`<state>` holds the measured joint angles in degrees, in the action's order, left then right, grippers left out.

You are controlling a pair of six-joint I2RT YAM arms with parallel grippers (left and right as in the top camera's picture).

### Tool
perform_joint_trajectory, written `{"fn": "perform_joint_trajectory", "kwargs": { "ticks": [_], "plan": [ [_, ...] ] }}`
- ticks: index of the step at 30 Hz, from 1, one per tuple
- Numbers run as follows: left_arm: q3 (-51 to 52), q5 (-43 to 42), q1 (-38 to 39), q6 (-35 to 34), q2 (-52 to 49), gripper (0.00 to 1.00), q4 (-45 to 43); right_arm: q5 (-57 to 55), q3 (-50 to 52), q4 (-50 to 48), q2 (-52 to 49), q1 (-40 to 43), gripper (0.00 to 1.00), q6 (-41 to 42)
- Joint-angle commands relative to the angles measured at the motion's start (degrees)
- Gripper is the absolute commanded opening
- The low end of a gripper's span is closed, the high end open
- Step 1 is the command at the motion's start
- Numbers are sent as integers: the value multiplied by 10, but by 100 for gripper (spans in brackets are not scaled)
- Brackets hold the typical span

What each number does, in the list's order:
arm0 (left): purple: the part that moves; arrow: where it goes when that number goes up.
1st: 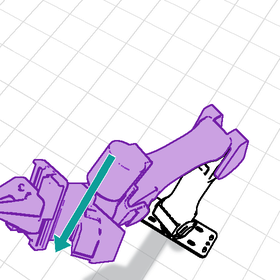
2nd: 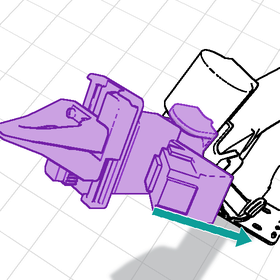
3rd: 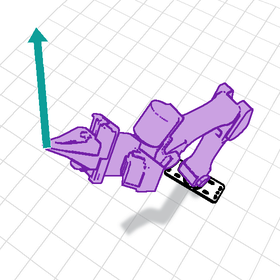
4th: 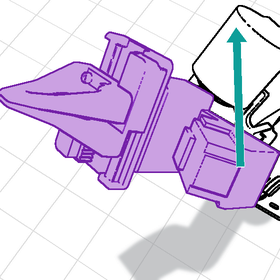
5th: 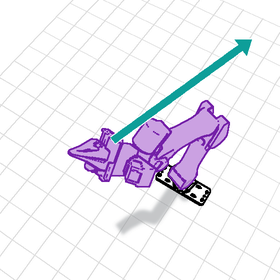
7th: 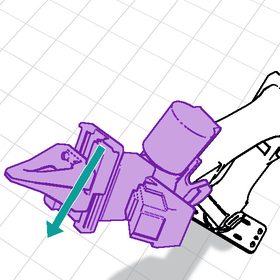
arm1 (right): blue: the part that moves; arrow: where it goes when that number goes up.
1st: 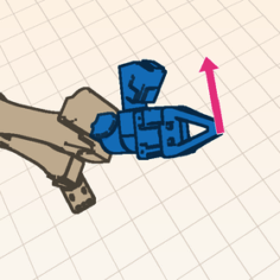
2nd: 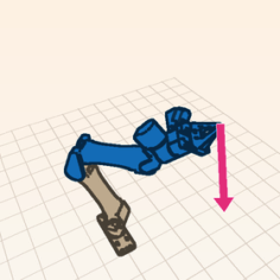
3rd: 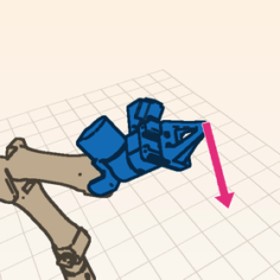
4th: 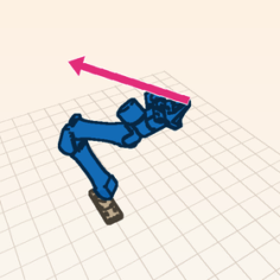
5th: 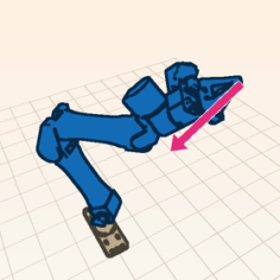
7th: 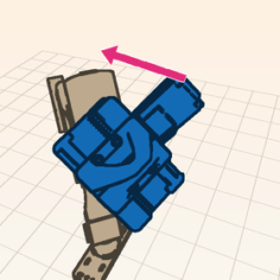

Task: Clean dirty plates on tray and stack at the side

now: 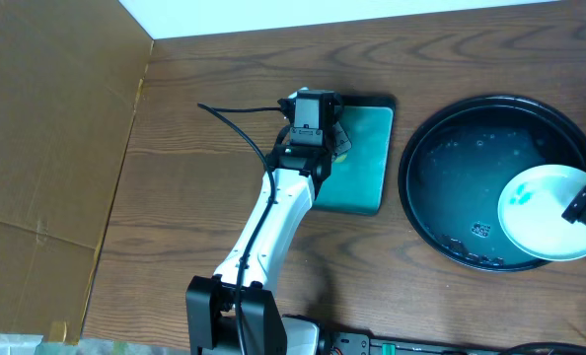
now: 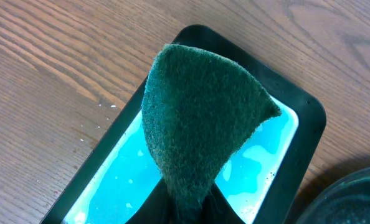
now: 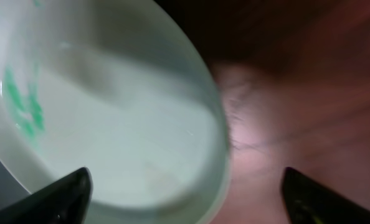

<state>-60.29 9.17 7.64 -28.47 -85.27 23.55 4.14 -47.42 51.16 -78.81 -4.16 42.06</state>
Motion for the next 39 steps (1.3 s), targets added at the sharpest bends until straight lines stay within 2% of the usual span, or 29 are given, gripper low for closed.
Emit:
{"fn": "perform_joint_trajectory", "kwargs": {
  "ticks": [1,6,8,10,15,17,18,21,27,32,37,39],
  "plan": [
    [4,3,-2,1,5,8,-4,40,27,-42,-2,-5,84,23],
    [4,3,-2,1,5,7,-5,34,50,-66,-2,-5,82,31],
    [4,3,-2,1,5,8,-5,34,59,-70,-2,-5,78,44],
    [4,3,-2,1,5,7,-5,34,68,-81,-2,-5,66,46],
    [4,3,-2,1,5,7,-5,35,69,-101,-2,-5,27,46],
    [4,3,-2,1,5,7,-5,35,68,-107,-2,-5,4,46],
    [5,3,-2,1,5,8,-5,35,67,-107,-2,-5,1,46],
    [5,3,-2,1,5,7,-5,36,56,-108,-2,-5,1,42],
    [4,3,-2,1,5,8,-5,72,19,-144,-2,-5,1,-29],
    [4,3,-2,1,5,8,-5,111,12,-233,-5,-6,1,-40],
    [4,3,-2,1,5,7,-7,175,12,-318,-61,-7,1,-44],
    [4,3,-2,1,5,7,-8,218,12,-355,-92,-12,1,-70]
  ]
}}
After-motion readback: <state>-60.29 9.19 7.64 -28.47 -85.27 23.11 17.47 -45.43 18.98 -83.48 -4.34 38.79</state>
